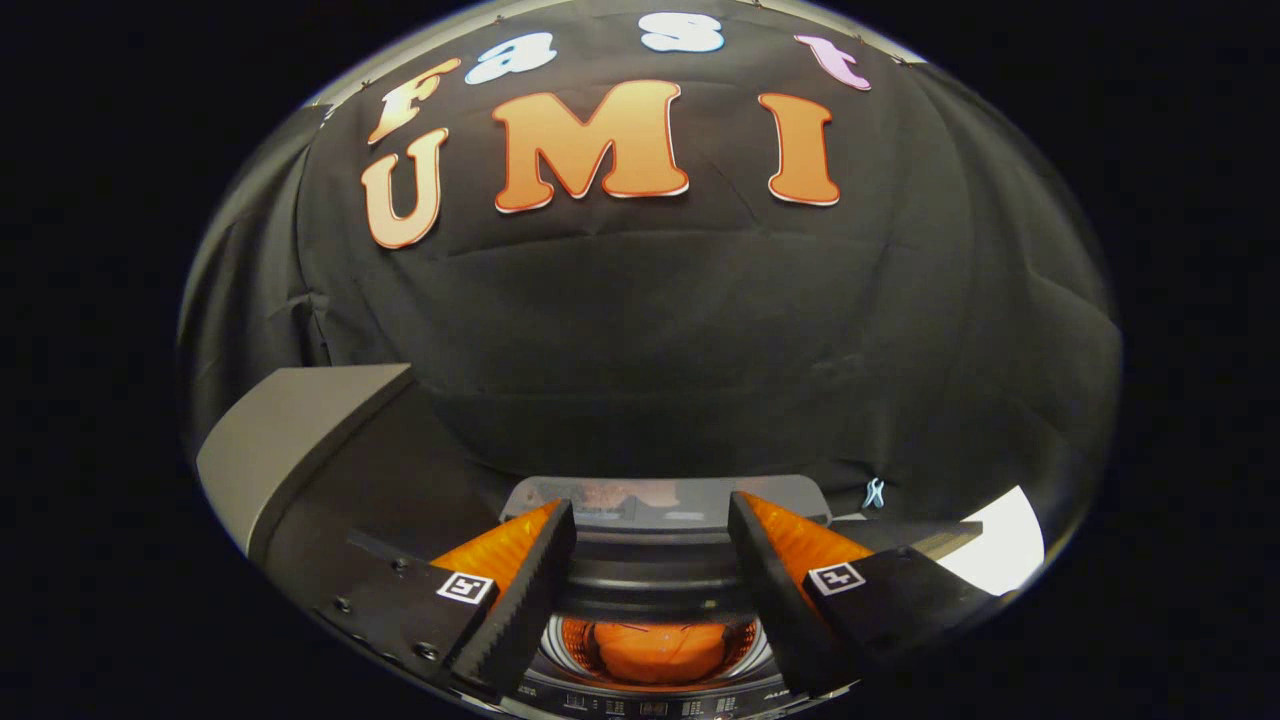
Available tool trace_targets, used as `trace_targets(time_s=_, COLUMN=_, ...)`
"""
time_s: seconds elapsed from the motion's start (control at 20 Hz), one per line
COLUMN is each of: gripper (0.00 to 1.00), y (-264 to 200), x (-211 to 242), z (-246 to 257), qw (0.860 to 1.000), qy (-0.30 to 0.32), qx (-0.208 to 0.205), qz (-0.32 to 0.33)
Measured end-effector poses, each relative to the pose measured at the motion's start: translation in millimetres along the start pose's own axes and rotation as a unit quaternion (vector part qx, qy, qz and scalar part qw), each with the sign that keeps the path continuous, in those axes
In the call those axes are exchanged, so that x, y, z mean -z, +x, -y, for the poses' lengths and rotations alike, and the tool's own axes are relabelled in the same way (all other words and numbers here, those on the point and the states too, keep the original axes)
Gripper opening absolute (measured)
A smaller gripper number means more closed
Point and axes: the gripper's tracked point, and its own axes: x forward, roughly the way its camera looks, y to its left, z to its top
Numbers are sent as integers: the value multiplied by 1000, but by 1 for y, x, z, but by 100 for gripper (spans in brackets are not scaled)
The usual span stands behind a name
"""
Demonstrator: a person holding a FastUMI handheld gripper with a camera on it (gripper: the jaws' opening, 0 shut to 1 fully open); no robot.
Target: Put the clothes into the washing machine and then close the washing machine lid.
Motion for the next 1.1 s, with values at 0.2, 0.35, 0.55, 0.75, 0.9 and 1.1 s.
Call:
trace_targets(time_s=0.2, gripper=99, y=13, x=35, z=-4, qw=999, qy=7, qx=0, qz=-34)
trace_targets(time_s=0.35, gripper=99, y=22, x=66, z=-7, qw=998, qy=10, qx=0, qz=-68)
trace_targets(time_s=0.55, gripper=99, y=22, x=108, z=-7, qw=994, qy=12, qx=-2, qz=-106)
trace_targets(time_s=0.75, gripper=99, y=25, x=132, z=-10, qw=991, qy=23, qx=-5, qz=-135)
trace_targets(time_s=0.9, gripper=99, y=21, x=120, z=-11, qw=992, qy=41, qx=-4, qz=-122)
trace_targets(time_s=1.1, gripper=99, y=-3, x=67, z=-14, qw=997, qy=45, qx=-3, qz=-68)
